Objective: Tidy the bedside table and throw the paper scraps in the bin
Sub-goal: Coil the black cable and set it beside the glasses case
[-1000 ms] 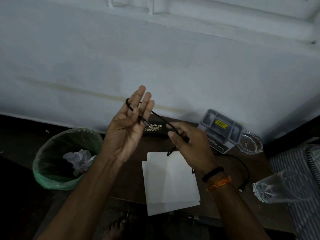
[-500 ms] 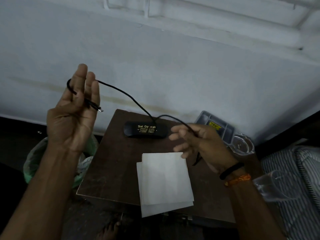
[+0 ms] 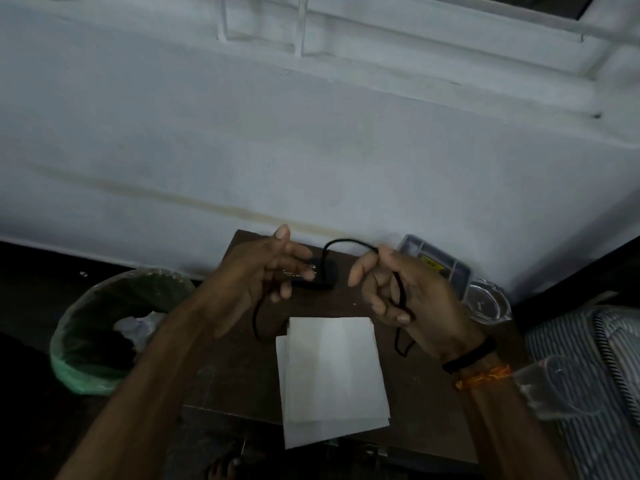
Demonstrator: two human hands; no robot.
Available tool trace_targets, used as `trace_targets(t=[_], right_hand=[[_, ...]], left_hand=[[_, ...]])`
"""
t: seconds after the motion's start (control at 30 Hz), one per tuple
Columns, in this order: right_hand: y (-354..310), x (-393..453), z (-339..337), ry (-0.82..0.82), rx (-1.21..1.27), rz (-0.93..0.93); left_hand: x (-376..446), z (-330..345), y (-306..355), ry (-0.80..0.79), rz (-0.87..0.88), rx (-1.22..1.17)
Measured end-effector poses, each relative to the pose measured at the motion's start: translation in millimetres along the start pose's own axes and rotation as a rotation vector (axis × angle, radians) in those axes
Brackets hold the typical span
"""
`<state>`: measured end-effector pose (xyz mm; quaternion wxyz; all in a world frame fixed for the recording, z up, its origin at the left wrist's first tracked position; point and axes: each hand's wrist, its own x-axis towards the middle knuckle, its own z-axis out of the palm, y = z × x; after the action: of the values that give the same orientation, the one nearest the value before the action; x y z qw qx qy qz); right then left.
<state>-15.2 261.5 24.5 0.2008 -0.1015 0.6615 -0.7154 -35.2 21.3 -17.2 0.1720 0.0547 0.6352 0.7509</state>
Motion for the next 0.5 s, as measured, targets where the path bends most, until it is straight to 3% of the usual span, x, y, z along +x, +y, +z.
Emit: trace_targets(t=[0.17, 0.3, 0.4, 0.5], right_hand=[[0, -1, 12, 0.041, -0.157, -0.076], [-1, 1, 13, 0.127, -0.117, -0.2], [-4, -1, 13, 0.067, -0.011, -0.242], [-10, -4, 15, -0.048, 0.111, -0.238]], left_hand=[[-1, 16, -4, -0.089, -0.093, -0.13], [-2, 27, -5, -0.13, -0.103, -0.315], [-2, 28, -8, -0.087, -0.147, -0.399], [-5, 35, -2, -0.139, -0.089, -0.323]])
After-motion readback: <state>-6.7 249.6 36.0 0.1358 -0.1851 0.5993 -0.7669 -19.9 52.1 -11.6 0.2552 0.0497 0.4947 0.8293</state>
